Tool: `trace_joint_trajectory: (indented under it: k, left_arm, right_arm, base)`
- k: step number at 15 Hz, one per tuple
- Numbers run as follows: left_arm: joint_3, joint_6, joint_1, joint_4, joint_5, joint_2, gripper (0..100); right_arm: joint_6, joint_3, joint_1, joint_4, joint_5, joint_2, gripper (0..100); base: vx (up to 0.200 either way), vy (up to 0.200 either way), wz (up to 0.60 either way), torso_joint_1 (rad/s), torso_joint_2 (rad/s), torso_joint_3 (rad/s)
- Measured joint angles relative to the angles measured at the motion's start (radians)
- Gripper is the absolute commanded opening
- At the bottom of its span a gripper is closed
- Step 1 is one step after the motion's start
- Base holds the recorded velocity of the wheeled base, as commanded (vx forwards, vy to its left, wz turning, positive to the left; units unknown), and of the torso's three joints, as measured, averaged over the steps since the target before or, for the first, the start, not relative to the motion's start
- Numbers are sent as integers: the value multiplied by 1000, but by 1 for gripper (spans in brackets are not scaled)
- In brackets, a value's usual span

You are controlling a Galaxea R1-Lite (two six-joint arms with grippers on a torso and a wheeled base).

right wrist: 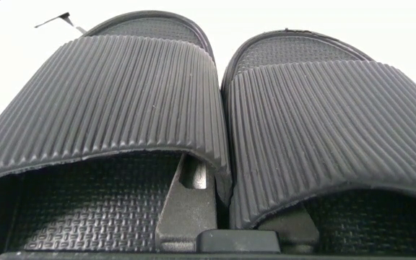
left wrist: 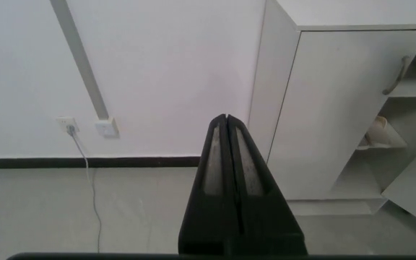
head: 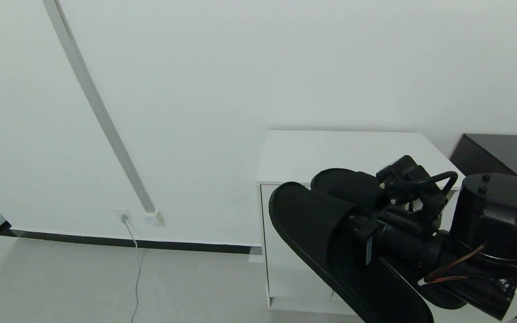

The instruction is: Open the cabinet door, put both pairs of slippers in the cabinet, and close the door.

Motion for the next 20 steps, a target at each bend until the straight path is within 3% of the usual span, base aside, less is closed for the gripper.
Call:
trace_joint_trajectory:
  k: [4,20]
  left_arm:
    - [0,0,0,0,0,0,0]
    - [0,0,0,0,0,0,0]
  right_arm:
    - [0,2,0,0,-1,3,0]
    - [-3,20,-11,-8,8,23,0]
  base:
    - [0,0,0,0,0,0]
    - [0,-200,0,4,3,3]
